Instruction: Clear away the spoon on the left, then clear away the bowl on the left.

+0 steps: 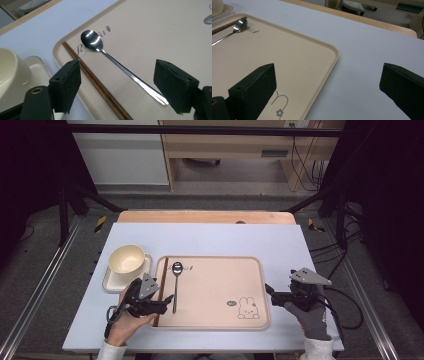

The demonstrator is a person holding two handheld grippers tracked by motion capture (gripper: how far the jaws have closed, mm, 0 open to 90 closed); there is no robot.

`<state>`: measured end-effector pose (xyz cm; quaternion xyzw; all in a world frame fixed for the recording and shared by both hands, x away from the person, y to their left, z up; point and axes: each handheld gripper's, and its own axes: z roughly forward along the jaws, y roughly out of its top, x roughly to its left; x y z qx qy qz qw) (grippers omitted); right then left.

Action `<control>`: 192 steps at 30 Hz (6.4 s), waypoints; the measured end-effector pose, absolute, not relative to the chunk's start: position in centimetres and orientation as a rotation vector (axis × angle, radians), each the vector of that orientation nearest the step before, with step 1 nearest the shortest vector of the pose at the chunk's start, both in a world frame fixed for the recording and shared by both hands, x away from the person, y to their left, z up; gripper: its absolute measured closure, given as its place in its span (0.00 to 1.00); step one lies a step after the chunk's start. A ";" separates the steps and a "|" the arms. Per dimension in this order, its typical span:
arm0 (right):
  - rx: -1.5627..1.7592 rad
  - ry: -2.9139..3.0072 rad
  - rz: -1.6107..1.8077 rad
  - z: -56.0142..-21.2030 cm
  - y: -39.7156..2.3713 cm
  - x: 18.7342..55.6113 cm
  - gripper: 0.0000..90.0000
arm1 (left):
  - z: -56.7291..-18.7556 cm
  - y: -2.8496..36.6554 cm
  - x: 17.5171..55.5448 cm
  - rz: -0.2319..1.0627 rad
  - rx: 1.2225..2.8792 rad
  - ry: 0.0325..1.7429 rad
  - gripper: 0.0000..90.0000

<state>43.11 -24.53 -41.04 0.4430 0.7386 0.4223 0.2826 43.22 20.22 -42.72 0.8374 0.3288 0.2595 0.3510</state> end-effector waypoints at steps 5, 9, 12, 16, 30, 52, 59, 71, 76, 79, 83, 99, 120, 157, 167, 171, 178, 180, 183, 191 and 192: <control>1.179 1.992 1.133 -41.1 -24.5 43.1 0.01 | -42.4 21.2 43.3 0.686 2.111 0.898 0.24; 1.182 1.995 1.134 -41.1 -24.5 43.1 0.01 | -42.1 22.0 43.3 0.702 2.071 0.926 0.24; 1.179 1.995 1.138 -41.1 -24.5 43.1 0.02 | -41.8 22.6 43.3 0.714 2.039 0.950 0.23; 1.180 1.991 1.139 -41.1 -24.5 43.1 0.03 | -41.6 23.5 43.3 0.714 1.993 0.986 0.24; 1.196 1.986 1.129 -41.1 -24.5 43.2 0.03 | -40.7 26.3 43.5 0.756 1.866 1.089 0.23; 1.194 1.995 1.115 -41.2 -24.4 43.4 0.04 | -40.3 32.2 45.2 0.819 1.741 1.284 0.22; 1.195 2.005 1.108 -41.4 -24.2 43.6 0.04 | -41.0 34.0 46.6 0.825 1.717 1.357 0.24; 1.193 2.005 1.107 -41.4 -24.2 43.6 0.04 | -41.9 34.7 49.3 0.833 1.703 1.423 0.32; 1.191 2.009 1.103 -41.5 -24.2 43.6 0.04 | -42.6 34.9 50.3 0.811 1.702 1.453 0.41; 1.191 2.009 1.103 -41.5 -24.2 43.6 0.04 | -43.0 35.0 50.7 0.803 1.713 1.464 0.47; 1.194 2.008 1.105 -41.5 -24.2 43.6 0.04 | -43.6 35.1 51.3 0.787 1.740 1.487 0.51; 1.195 2.017 1.100 -41.6 -24.0 43.6 0.04 | -44.9 35.0 53.4 0.728 1.757 1.566 0.69; 1.192 2.016 1.104 -41.6 -24.0 43.6 0.04 | -45.3 35.1 54.2 0.646 1.679 1.640 0.90; 1.191 2.004 1.112 -41.4 -24.1 43.5 0.04 | -43.0 34.7 49.8 0.784 1.603 1.524 0.91; 1.194 2.003 1.114 -41.4 -24.1 43.5 0.04 | -41.6 34.1 48.6 0.808 1.573 1.464 0.91; 1.191 2.002 1.114 -41.4 -24.1 43.5 0.04 | -40.9 33.8 48.1 0.821 1.568 1.438 0.91; 1.187 2.002 1.116 -41.3 -24.1 43.4 0.04 | -39.8 32.9 47.4 0.830 1.564 1.389 0.91; 1.191 2.001 1.119 -41.3 -24.1 43.4 0.04 | -39.6 32.7 47.2 0.831 1.566 1.379 0.91; 1.192 2.001 1.120 -41.3 -24.1 43.4 0.04 | -39.3 32.2 47.0 0.827 1.564 1.363 0.91; 1.187 1.999 1.120 -41.3 -24.2 43.4 0.04 | -38.1 30.4 46.6 0.832 1.574 1.303 0.91; 1.187 1.998 1.121 -41.3 -24.2 43.4 0.04 | -38.0 30.2 46.6 0.830 1.571 1.298 0.91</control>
